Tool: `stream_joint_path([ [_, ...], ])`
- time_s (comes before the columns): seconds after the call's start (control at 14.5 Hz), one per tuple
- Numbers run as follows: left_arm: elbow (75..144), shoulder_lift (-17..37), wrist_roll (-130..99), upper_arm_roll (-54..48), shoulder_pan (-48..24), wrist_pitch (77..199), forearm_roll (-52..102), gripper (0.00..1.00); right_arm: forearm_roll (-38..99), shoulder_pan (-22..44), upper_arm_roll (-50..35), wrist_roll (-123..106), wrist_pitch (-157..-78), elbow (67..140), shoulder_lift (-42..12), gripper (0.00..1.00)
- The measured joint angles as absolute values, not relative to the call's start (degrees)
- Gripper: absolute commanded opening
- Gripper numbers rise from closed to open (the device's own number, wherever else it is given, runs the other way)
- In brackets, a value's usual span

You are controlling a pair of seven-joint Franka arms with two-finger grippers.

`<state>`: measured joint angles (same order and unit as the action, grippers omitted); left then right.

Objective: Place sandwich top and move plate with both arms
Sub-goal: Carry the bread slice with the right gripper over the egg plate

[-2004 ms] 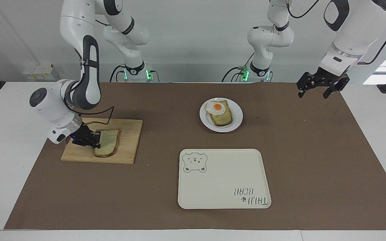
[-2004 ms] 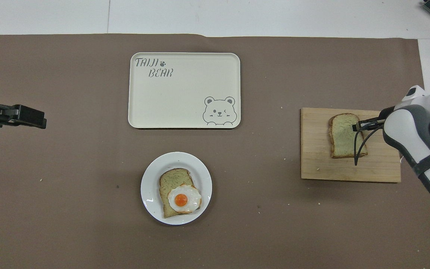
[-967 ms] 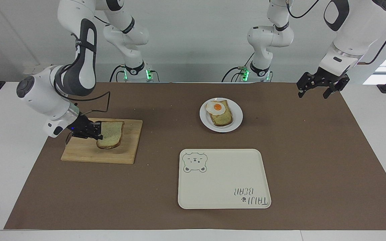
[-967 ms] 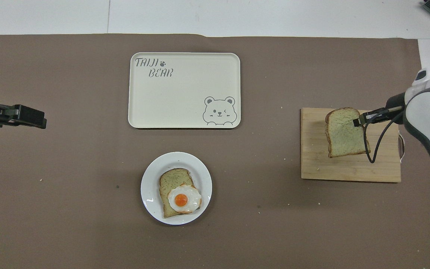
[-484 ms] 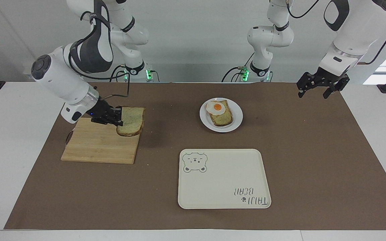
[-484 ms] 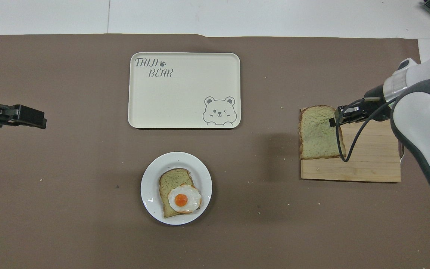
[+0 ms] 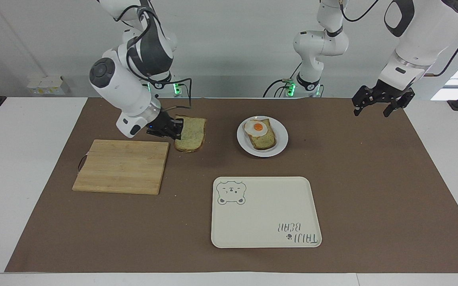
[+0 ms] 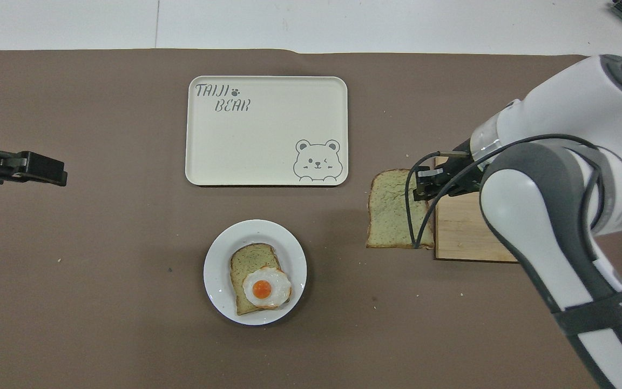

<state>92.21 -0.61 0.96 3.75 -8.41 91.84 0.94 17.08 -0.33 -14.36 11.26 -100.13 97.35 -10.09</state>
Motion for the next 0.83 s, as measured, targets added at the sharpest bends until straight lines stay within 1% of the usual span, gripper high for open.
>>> stream_joint_path([
  [0.28, 92.21, -0.61, 0.96, 3.75, -8.41, 91.84, 0.94, 1.00, 17.85, 5.00, -14.56, 14.80, -100.45, 97.37, -9.85, 0.00],
  [0.55, 92.21, -0.61, 0.96, 3.74, -8.41, 91.84, 0.94, 1.00, 19.53, 9.97, -14.62, 18.79, -104.08, 97.89, -9.91, 0.00],
  [0.69, 92.21, -0.61, 0.96, 3.74, -8.41, 91.84, 0.94, 1.00, 19.57, 13.06, -14.65, 21.03, -107.16, 98.91, -10.38, 0.00],
  [0.83, 92.21, -0.61, 0.96, 3.74, -8.41, 91.84, 0.94, 1.00, 19.58, 16.39, -14.66, 23.65, -112.65, 100.88, -11.31, 0.00],
])
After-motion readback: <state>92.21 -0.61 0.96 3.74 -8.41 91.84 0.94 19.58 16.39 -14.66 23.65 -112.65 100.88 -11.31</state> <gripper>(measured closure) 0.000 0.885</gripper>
